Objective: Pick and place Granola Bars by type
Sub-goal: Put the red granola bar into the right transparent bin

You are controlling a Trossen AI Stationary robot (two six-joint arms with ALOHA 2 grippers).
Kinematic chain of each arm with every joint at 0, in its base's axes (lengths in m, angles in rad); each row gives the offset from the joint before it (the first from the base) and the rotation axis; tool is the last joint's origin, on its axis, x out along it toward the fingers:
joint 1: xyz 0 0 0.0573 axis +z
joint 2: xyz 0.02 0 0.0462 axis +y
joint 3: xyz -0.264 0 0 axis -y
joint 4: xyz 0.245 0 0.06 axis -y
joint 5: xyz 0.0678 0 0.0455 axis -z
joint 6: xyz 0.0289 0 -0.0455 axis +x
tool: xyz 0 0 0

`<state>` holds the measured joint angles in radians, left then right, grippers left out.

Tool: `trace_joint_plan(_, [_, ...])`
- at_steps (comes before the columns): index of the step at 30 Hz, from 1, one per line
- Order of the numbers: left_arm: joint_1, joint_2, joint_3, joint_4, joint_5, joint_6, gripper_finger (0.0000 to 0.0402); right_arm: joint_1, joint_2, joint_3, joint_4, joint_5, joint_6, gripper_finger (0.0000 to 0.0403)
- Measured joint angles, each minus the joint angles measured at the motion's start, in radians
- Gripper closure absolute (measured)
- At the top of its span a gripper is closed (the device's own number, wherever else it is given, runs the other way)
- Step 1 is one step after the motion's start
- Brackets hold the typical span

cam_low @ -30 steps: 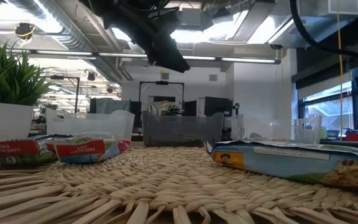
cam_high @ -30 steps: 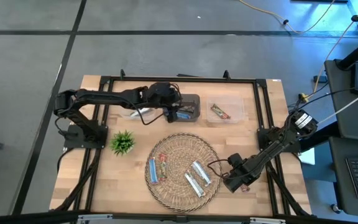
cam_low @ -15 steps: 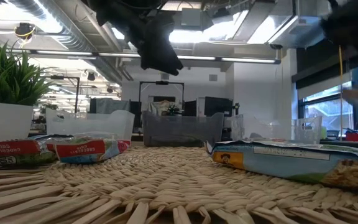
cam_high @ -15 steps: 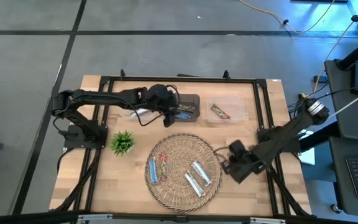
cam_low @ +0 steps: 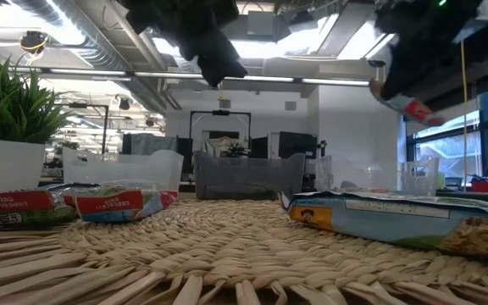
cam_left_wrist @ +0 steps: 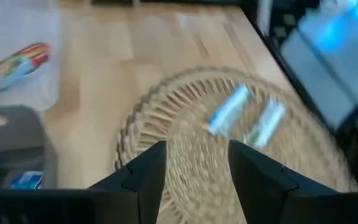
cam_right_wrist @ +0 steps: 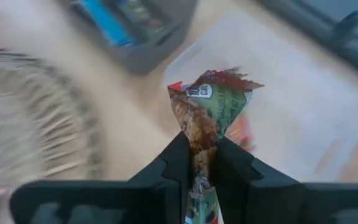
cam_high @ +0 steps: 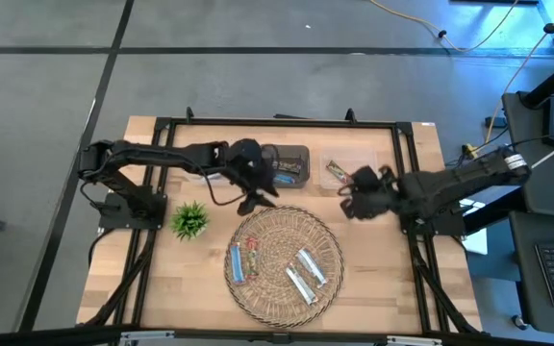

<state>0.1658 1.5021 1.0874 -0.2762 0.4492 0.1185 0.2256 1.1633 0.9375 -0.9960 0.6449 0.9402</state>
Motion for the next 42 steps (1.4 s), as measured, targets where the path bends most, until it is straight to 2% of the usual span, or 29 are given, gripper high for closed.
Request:
trace_joint_plan(4, [-0.056,0.0,0.0,-0.055,-0.035,0.092,0.0235,-0.15,-0.001,0.0,0.036,-0.021,-0.178,0.0341])
trace_joint_plan(11, [-0.133,0.0,0.0,-0.143,-0.191,0.0,0.0237,-0.353,0.006,0.0,0.163,-0.141,-0.519,0.0341])
trace_joint_plan(15, [-0.178,0.0,0.0,-0.197,-0.226,-0.001,0.0237,-0.433,0.014,0.001,0.213,-0.185,-0.653,0.0341])
trace_joint_plan(21, [-0.252,0.0,0.0,-0.222,-0.314,-0.034,0.0237,-0.517,0.08,0.001,0.288,-0.263,-0.763,0.0341])
trace_joint_plan(25, [-0.29,0.0,0.0,-0.223,-0.328,-0.098,0.0237,-0.547,0.154,0.001,0.314,-0.309,-0.796,0.0341])
trace_joint_plan(34, [-0.358,0.0,0.0,-0.27,-0.388,-0.203,0.024,-0.57,0.327,0.001,0.319,-0.301,-0.839,0.0341])
trace_joint_plan(42, [-0.397,0.0,0.0,-0.282,-0.433,-0.215,0.0241,-0.57,0.399,0.001,0.319,-0.301,-0.838,0.0341])
